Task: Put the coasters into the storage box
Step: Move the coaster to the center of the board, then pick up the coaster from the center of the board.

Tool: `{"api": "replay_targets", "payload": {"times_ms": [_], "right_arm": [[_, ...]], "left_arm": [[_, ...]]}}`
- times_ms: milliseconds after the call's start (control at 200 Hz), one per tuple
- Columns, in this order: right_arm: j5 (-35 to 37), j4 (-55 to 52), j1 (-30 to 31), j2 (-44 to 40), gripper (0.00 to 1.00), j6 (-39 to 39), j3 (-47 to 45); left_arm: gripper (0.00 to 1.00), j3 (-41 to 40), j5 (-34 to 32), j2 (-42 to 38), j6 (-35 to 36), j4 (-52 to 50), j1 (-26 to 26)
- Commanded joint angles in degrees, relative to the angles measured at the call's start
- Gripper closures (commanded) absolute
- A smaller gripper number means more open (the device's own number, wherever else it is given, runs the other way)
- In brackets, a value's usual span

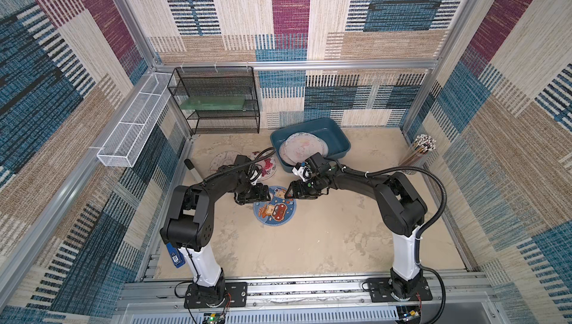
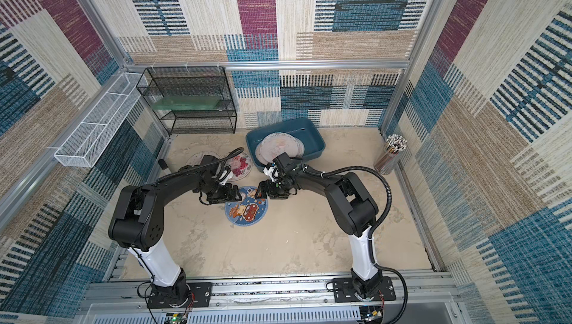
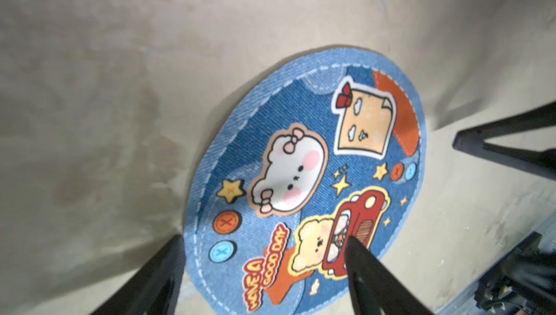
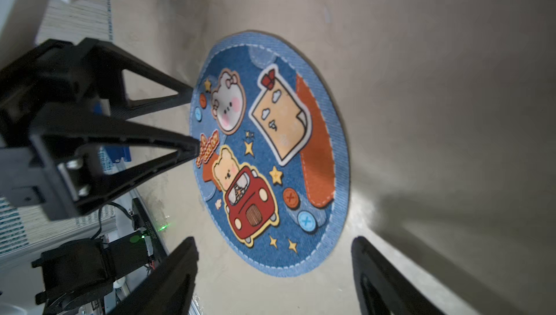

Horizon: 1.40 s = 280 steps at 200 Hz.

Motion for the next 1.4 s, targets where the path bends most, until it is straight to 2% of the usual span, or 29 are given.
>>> {"api": "replay_targets", "payload": {"times_ms": [0,295,531,621,731,881,1242,1397], "right_arm": [[4.0,-3.0,0.6,-1.0,0.2,-0.4,-1.0],[8.7,-7.0,1.3,-4.0,0.27,2.0,-4.2],[7.8,-6.5,0.8,-3.6,0.29,2.3,-5.3],[7.8,-7.1,0.9,-2.7,0.36,2.7,-5.1],[7.8,-6.7,0.9,-2.7,0.38,2.9,-6.1],[7.4,-5.6,0.9,-3.0,0.46,3.7,-7.5],[5.0,-1.6,0.4,-3.1,0.53,4.8,-8.4],[5.6,-1.5,0.3,-3.8,0.64,5.0,-8.8]], "left_arm": [[0.18,-1.5,0.2,0.3,-6.2,-4.4,-2.0],[0.22,-5.2,1.2,-2.0,-9.8,-1.3,-4.3],[0.24,-4.9,1.3,-1.0,-10.1,-0.7,-6.3],[0.24,-5.1,1.2,-1.1,-10.1,-0.7,-6.4],[0.24,-5.5,1.2,-1.2,-10.0,-0.7,-6.4],[0.24,-5.7,1.0,-1.2,-10.0,-0.6,-6.6],[0.25,-6.4,0.7,-1.3,-10.0,-0.6,-7.0],[0.25,-6.5,0.4,-1.4,-10.2,-0.6,-7.2]]}}
